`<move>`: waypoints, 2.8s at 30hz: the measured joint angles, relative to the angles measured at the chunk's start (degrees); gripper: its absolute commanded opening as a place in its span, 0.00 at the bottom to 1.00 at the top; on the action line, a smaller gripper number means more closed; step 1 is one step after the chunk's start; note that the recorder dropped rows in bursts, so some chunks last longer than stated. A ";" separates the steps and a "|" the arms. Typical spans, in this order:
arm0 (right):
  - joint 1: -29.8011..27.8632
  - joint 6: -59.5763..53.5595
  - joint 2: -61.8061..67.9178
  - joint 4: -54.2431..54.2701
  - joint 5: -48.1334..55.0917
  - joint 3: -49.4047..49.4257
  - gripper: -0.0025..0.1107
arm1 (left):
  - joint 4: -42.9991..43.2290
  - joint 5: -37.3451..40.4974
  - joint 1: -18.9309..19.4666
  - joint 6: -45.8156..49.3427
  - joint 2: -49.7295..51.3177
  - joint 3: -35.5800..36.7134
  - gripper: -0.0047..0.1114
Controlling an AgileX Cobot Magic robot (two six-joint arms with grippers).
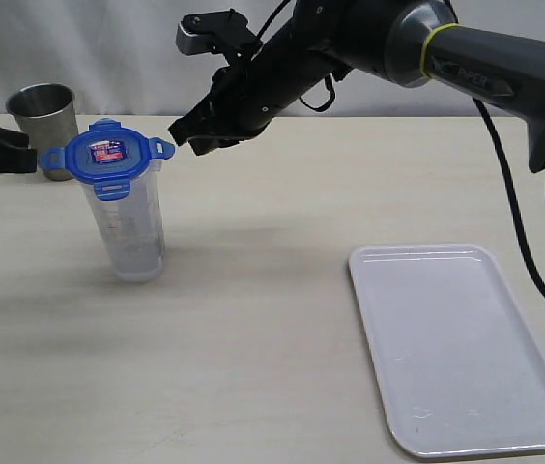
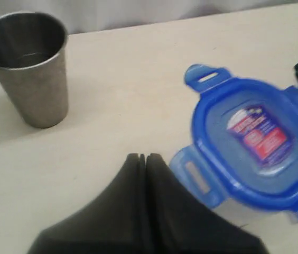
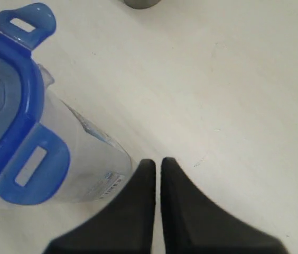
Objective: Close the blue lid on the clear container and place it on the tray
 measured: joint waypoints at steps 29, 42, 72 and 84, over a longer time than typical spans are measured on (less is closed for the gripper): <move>0.00 2.14 -0.19 -2.44 0.41 0.00 0.06 | 0.29 6.74 0.00 -3.12 11.28 -8.85 0.04; -0.49 4.22 -3.89 -3.64 1.50 0.00 0.06 | 29.33 9.23 0.10 -24.44 -2.29 -9.22 0.04; -0.57 6.30 -4.40 -4.98 4.60 0.00 0.06 | 34.17 21.09 -2.66 -26.62 0.57 -5.89 0.04; -0.57 6.30 -4.40 -5.02 4.60 0.00 0.06 | 35.93 15.70 -2.66 -28.82 0.66 -5.89 0.04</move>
